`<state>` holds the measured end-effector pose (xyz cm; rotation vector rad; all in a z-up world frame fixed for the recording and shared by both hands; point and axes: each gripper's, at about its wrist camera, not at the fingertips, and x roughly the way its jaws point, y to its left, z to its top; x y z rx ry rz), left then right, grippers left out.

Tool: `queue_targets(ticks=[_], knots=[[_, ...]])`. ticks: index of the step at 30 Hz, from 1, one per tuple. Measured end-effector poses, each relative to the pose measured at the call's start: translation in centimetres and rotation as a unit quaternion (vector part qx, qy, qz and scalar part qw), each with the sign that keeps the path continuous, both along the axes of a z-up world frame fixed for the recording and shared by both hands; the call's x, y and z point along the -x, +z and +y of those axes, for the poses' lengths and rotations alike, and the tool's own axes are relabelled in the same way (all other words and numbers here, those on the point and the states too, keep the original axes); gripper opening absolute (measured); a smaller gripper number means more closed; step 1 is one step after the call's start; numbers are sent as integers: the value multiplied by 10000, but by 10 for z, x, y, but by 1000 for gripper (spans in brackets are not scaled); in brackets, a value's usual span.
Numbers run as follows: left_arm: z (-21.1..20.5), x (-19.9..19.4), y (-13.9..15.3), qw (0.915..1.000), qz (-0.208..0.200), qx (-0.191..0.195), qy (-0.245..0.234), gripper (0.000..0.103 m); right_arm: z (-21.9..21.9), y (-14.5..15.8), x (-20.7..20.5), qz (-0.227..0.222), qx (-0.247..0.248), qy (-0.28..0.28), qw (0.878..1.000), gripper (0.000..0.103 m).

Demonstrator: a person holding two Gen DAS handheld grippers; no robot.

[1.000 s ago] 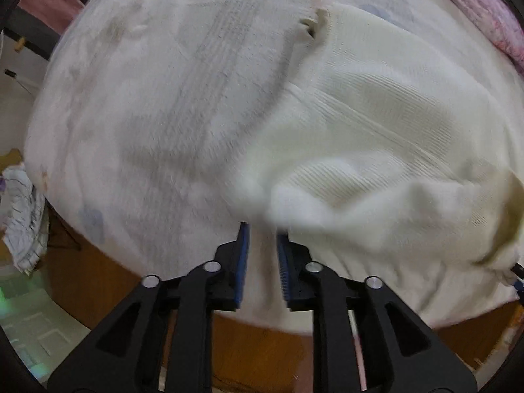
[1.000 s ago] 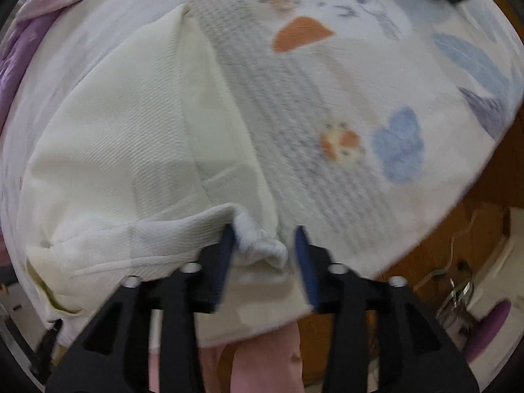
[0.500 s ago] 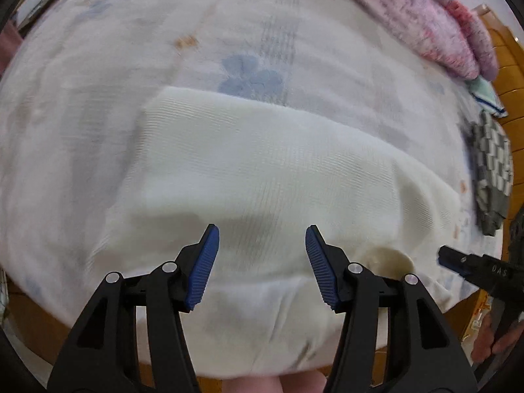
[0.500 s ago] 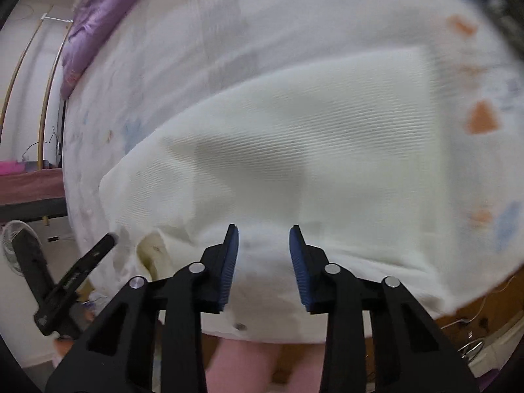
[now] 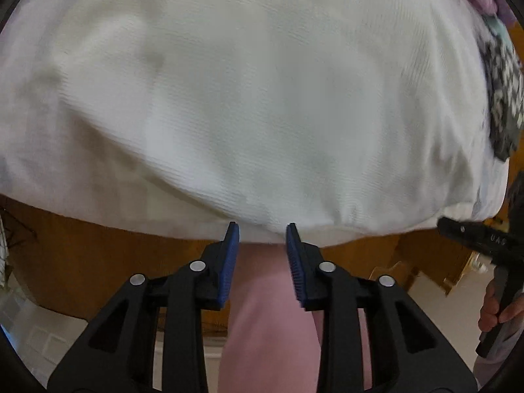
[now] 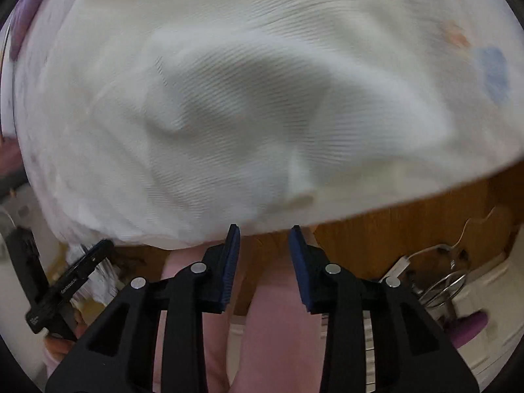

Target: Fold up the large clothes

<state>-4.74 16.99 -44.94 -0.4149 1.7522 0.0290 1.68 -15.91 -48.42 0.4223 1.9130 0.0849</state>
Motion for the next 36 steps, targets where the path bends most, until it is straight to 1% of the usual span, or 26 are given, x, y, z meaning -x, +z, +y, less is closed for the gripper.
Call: queue_targets(ticks=[1, 3, 4, 5, 7, 9, 11, 12, 13, 14, 15, 17, 18, 19, 20, 21, 22, 23, 25, 27, 30, 32, 33, 34, 35, 36], knots=[[9, -8, 12, 9998, -181, -94, 51, 46, -13, 8, -6, -115, -5, -230, 9997, 36], [32, -34, 35, 9975, -626, -221, 245, 57, -39, 25, -26, -455, 70, -620, 9970, 46], [42, -44, 41, 9962, -766, -252, 330, 60, -49, 31, -37, -607, 123, -744, 9953, 53], [57, -61, 47, 9940, -939, -331, 453, 61, -64, 37, -56, -820, 249, -921, 9921, 57], [82, -89, 53, 9899, -1176, -496, 610, 65, -86, 43, -93, -1082, 457, -1198, 9858, 57], [108, -119, 51, 9859, -1258, -794, 766, 65, -98, 41, -121, -1286, 347, -1435, 9806, 57], [126, -141, 44, 9821, -1334, -882, 993, 65, -103, 29, -154, -1431, 203, -1647, 9757, 57], [130, -149, 41, 9811, -1332, -879, 1094, 69, -98, 25, -159, -1436, 240, -1683, 9749, 57], [139, -159, 32, 9805, -1291, -848, 1217, 79, -100, 16, -171, -1421, 306, -1702, 9746, 57], [144, -168, 22, 9807, -1246, -772, 1293, 82, -100, 3, -185, -1358, 340, -1706, 9753, 57], [149, -177, 7, 9822, -1128, -683, 1340, 83, -100, -3, -196, -1277, 313, -1726, 9762, 57], [149, -187, -8, 9842, -894, -547, 1425, 78, -87, -14, -213, -1130, 232, -1801, 9769, 55], [148, -189, -13, 9825, -983, -266, 1560, 54, -87, -14, -218, -1209, 274, -1683, 9779, 49], [148, -187, -14, 9803, -1097, -52, 1642, 29, -90, -11, -218, -1314, 310, -1532, 9789, 31], [145, -186, -15, 9776, -1154, 15, 1758, 24, -82, -7, -221, -1502, 378, -1246, 9800, 14], [144, -183, -14, 9762, -1171, -56, 1827, 15, -76, -5, -224, -1541, 440, -1118, 9807, 11], [141, -180, -10, 9727, -1235, -129, 1960, 11, -73, -3, -227, -1553, 522, -1085, 9805, 7], [139, -178, -5, 9696, -1296, -205, 2065, 11, -70, 0, -234, -1612, 595, -1024, 9798, 5], [132, -173, 9, 9632, -1441, -360, 2241, 11, -71, 2, -241, -1732, 701, -920, 9781, 4], [125, -177, 20, 9592, -1572, -597, 2275, 10, -77, -1, -257, -1644, 664, -928, 9798, 4], [127, -189, 22, 9587, -1585, -791, 2227, 10, -81, -7, -277, -1655, 644, -821, 9807, 4], [128, -200, 13, 9615, -1414, -867, 2190, 12, -75, -13, -281, -1504, 681, -734, 9835, 6], [131, -207, 9, 9637, -1335, -910, 2125, 15, -77, -12, -280, -1453, 701, -784, 9838, 8], [130, -208, 11, 9663, -1273, -1011, 1995, 20, -79, -7, -277, -1417, 740, -827, 9837, 17], [128, -205, 18, 9678, -1282, -1134, 1843, 23, -79, -2, -275, -1373, 802, -797, 9841, 35], [125, -199, 27, 9692, -1309, -1279, 1646, 35, -81, 6, -268, -1371, 825, -757, 9842, 45]])
